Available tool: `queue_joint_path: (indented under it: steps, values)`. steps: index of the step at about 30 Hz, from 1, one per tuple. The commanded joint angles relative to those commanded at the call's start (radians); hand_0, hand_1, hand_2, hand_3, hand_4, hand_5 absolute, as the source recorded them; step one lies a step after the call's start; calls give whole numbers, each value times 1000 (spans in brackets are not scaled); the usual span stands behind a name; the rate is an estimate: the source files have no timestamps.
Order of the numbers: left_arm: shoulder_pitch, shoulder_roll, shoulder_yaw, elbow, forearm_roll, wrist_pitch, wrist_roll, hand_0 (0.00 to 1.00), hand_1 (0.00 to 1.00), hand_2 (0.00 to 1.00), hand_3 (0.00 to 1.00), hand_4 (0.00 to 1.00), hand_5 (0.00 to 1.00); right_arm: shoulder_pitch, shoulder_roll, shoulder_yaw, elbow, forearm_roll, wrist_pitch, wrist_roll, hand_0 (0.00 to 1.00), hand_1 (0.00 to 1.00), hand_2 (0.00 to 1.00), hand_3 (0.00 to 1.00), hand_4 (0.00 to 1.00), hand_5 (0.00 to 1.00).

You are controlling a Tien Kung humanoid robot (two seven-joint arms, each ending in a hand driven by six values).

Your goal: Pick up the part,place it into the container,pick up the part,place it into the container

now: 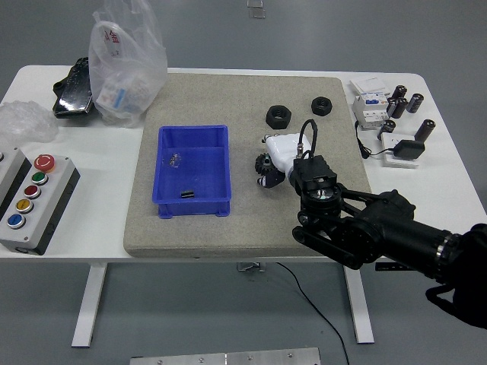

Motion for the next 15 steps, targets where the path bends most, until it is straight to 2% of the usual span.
queue_joint_path:
  steps: [3,4,9,10,15]
  values:
    - [0,0,2,0,-2,0,0,643,572,563,628,730,339,-6,3,-2,-5,17,-29,17,262,573,702,710,531,273]
    - [0,0,3,0,-3,0,-1,642,572,562,628,730,339,-7,4,-3,-5,21,-35,22,229,475,506,523,166,155]
    - [-1,0,4,0,-3,-1,-2,642,572,562,628,730,339,-16,5,-9,-8,39,-58,44,229,475,506,523,166,155]
    - [-1,0,5,0,-3,-1,-2,642,572,563,628,730,339,-17,5,-9,-9,39,-61,46,224,452,325,383,181,28]
    - [-1,0,6,0,-4,-1,-3,642,572,563,628,730,339,-25,-1,-10,-10,40,-74,55,224,452,325,383,181,28]
